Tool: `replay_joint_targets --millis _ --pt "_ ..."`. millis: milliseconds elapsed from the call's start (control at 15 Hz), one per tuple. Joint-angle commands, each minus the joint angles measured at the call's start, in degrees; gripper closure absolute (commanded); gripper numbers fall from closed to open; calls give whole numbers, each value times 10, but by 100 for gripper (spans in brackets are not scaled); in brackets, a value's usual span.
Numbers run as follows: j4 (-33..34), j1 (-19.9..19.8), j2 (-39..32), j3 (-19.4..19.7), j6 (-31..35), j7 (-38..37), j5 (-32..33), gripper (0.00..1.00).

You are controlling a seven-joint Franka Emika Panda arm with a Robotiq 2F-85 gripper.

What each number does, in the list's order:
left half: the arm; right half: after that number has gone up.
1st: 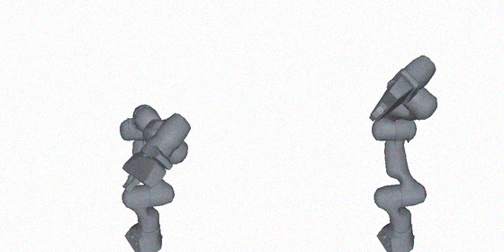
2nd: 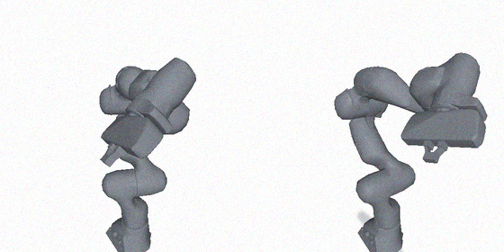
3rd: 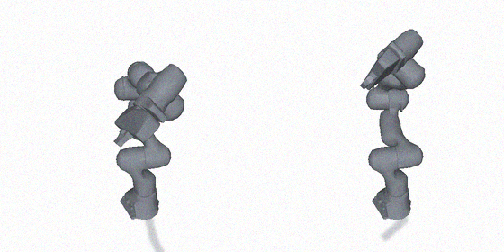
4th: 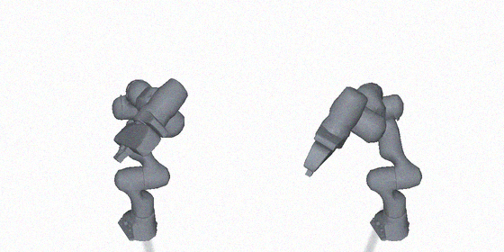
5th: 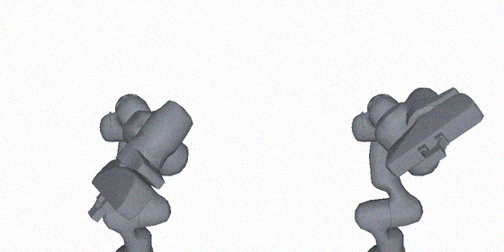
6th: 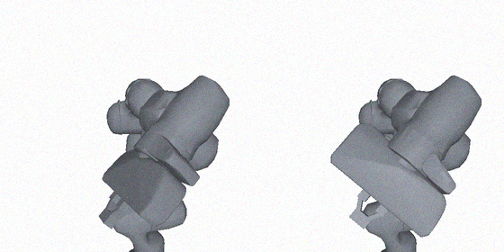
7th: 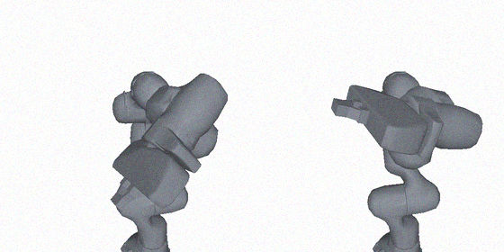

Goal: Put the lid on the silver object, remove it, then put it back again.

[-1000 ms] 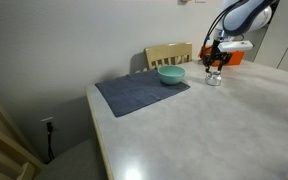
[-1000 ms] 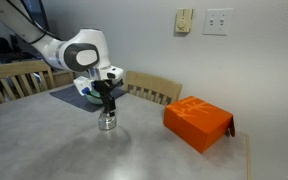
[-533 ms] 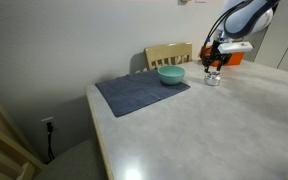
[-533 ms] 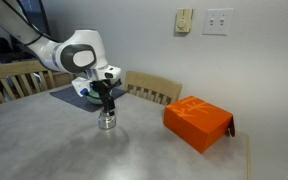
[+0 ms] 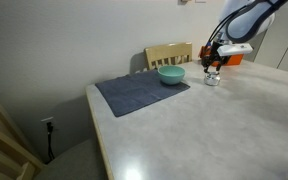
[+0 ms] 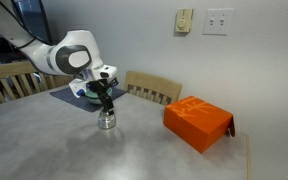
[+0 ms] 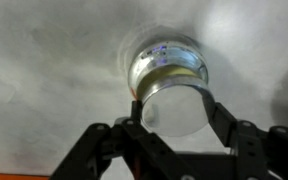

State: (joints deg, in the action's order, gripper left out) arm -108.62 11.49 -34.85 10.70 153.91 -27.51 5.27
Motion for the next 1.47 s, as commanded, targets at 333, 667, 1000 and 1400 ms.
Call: replay_joint_targets --millis 333,667,1000,1400 --pt "-65 36 28 38 57 -36 15 56" --pt "-102 38 42 42 85 -35 12 56" --pt "-124 43 60 46 102 -32 13 56" --pt "-147 83 84 83 123 -51 29 56"
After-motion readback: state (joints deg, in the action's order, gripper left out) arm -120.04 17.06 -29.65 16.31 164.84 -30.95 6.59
